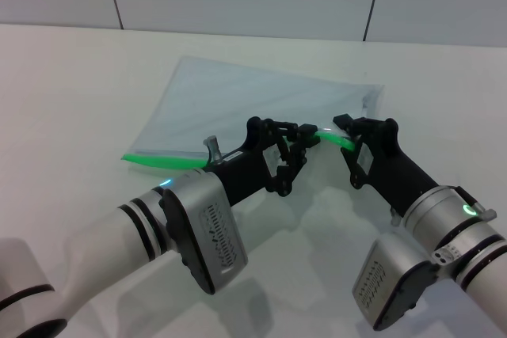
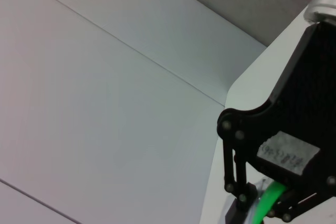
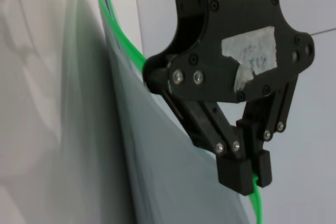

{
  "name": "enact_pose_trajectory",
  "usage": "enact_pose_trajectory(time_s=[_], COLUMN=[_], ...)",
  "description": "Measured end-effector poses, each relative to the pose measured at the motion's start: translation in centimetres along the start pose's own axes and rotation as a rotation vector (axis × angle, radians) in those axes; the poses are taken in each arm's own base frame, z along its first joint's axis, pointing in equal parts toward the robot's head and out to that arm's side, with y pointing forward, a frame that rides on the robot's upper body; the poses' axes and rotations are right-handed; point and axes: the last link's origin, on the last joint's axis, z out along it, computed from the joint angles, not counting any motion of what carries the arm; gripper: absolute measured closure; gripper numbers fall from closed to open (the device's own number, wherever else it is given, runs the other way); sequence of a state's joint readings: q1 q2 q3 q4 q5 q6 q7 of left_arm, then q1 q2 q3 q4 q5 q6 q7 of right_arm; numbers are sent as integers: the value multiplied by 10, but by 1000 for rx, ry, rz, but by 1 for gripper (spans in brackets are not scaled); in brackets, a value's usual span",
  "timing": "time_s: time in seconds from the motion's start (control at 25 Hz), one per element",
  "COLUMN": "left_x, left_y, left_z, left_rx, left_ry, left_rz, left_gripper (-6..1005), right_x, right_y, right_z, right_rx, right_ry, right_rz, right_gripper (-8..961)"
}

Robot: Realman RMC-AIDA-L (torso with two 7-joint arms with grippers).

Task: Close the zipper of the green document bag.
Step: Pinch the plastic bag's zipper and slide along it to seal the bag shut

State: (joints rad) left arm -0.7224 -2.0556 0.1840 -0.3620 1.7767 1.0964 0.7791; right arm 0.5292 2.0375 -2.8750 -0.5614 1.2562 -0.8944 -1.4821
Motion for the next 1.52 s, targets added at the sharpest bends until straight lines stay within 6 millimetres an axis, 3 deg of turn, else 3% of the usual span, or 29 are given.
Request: enact_pose_trajectory(time_s=[0.24, 0.8, 1.52], left_x=[0, -4, -20], left_y=[0, 1, -3], left_z=[0, -1, -12], left_rx=[1, -6, 55], left_ry=[-2, -31, -116], left_rz=[-5, -17, -65], left_gripper=[921, 921, 920], right_x=[0, 9, 43], right_y=[0, -4, -6], right_z=[0, 1, -16], right_rx=[-3, 17, 83], right_ry=[-5, 27, 125], right_rz=[-7, 32, 114], right_gripper=[934, 938, 943])
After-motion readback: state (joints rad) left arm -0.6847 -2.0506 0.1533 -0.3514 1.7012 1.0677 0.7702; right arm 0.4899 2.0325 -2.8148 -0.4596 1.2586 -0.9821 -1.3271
